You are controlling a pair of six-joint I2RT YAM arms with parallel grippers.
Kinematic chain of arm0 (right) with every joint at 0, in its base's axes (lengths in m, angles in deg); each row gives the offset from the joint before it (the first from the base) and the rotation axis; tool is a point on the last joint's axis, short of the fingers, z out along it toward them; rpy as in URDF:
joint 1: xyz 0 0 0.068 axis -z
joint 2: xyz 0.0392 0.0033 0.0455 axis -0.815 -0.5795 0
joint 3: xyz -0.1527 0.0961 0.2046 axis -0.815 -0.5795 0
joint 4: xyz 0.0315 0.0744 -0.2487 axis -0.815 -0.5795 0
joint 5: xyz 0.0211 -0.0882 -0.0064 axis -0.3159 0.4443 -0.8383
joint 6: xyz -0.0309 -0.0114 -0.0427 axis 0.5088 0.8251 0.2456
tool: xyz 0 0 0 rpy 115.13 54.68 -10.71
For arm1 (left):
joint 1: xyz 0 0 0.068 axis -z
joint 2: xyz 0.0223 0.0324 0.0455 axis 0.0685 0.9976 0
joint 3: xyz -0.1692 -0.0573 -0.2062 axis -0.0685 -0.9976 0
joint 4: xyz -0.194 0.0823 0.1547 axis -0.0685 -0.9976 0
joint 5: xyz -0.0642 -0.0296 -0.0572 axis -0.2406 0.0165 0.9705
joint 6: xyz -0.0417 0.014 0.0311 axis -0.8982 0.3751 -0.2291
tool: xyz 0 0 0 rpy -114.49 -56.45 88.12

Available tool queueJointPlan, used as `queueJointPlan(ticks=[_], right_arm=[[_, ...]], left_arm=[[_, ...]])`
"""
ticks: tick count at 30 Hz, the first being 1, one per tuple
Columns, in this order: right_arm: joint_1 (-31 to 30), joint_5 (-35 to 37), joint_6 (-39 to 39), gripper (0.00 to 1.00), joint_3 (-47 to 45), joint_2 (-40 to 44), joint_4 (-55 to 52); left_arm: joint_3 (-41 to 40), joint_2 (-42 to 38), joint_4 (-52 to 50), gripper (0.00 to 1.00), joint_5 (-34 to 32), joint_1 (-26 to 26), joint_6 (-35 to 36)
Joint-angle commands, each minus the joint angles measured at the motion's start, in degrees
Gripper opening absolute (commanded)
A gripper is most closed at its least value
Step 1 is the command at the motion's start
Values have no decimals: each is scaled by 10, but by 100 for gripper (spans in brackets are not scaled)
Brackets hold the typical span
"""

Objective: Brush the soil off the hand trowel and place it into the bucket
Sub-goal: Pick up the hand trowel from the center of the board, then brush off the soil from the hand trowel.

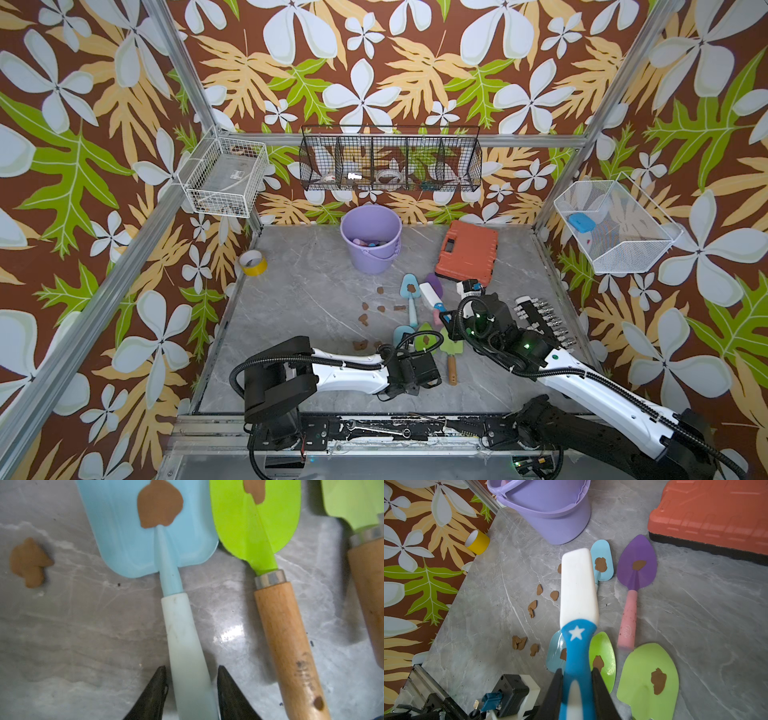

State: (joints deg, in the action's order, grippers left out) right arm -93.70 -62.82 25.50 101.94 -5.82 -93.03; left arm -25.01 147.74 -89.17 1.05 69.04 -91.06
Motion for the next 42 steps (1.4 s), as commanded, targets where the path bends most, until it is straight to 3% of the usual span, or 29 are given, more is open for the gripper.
queueJointPlan(ticks=[1,11,14,23,26,29,31,35,42], right_arm=[[0,5,-3,0,2,-2,14],[-1,2,2,0,11,-13,19],[-1,0,5,0,18,-21,20],[0,57,10,0,58,-45,-42],[-6,11,26,0,72,-56,-34],[-8,-160,29,0,39,-52,74],[-18,-217,13,0,21,-54,138],[-82,-172,77,0,79,-85,70],[-150,-165,104,0,143,-165,40]], left_arm=[[4,4,-10,35,-10,1,3],[12,-18,-90,16,-54,-11,16],[8,-38,-120,0,-55,-31,29],[58,-115,-320,0,-173,-46,69],[71,-149,-355,0,-156,-55,103],[67,-195,-352,0,-97,-62,149],[64,-228,-353,0,-51,-70,177],[48,-282,-347,0,27,-103,207],[22,-318,-362,0,8,-137,204]])
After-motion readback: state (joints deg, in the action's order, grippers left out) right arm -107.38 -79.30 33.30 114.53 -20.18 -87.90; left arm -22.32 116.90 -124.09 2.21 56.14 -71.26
